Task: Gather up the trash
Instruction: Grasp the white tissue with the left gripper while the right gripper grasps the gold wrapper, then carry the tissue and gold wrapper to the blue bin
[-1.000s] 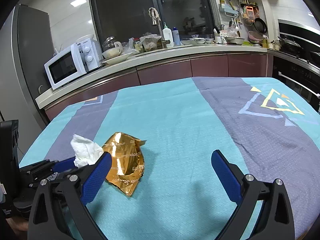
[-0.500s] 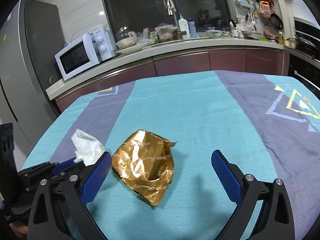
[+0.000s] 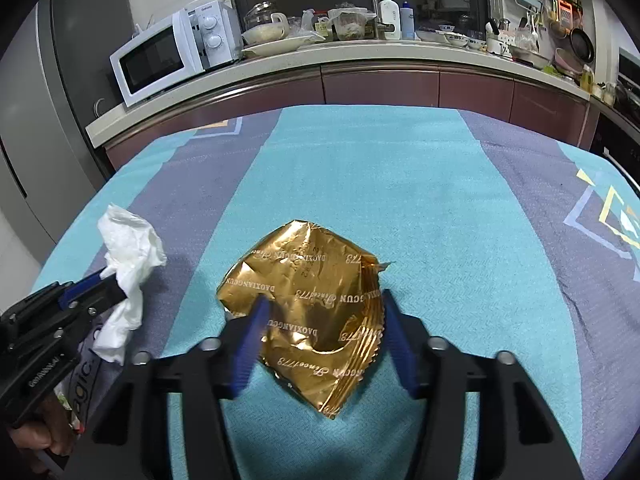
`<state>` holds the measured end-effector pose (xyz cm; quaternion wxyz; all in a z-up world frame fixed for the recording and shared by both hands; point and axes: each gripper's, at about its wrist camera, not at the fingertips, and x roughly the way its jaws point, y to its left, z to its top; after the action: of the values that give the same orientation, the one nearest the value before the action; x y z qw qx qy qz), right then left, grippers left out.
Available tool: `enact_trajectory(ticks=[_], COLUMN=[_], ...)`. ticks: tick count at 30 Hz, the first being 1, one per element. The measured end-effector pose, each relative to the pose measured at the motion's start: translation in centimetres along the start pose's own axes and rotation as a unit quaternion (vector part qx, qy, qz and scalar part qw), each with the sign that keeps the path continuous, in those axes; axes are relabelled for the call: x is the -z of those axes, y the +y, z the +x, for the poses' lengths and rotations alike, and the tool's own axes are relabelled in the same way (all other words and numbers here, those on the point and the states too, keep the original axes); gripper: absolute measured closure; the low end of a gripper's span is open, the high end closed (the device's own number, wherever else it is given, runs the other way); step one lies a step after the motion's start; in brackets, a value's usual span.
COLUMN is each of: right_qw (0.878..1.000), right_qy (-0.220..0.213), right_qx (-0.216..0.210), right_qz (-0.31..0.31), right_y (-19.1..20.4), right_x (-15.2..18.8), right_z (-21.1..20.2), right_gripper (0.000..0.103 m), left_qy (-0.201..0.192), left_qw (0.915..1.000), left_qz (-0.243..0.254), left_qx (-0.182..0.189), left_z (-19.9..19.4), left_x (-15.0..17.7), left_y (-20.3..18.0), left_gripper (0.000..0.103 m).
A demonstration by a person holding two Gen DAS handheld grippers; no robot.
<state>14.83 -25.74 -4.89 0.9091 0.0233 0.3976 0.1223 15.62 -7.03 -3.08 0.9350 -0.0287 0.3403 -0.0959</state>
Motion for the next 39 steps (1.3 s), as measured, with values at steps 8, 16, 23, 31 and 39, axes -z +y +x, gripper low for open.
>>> enact_trajectory(ticks=[8,16,23,31,39], right_qw=[1.000,0.998,0.996,0.991,0.984], right_qy=[-0.003,-0.029,-0.070,-0.123,-0.165], right_qx=[-0.022,-0.041,-0.044,-0.048,-0.070], right_qz=[0.021,0.036,0.027,0.012,-0.014], right_y=[-0.4,0.3,2.0,3.8,6.1], right_x=[0.2,0.5,0.7,1.4,2.0], right_z=[-0.3,-2.0,-5.8,-10.8,-14.6], right_gripper=[0.085,0.097,0.098,0.098,0.098], left_qy=[-0.012,-0.026,-0.049,-0.083,-0.119], left_qw=[0.9999,0.9994,0.9977,0.9938,0.9877], left_qz=[-0.007,-0.012,-0.016,-0.020,-0.027], left_qx=[-0.006,-0.021,-0.044,-0.072,-0.097], left_z=[-1.4,-3.4,-6.6,-12.0,-18.1], left_x=[0.3,0.4,0.5,1.6,3.0], left_y=[0.7,2.0,3.3,4.9,5.9], left_gripper=[0.082,0.082,0.082,0.082,0.082])
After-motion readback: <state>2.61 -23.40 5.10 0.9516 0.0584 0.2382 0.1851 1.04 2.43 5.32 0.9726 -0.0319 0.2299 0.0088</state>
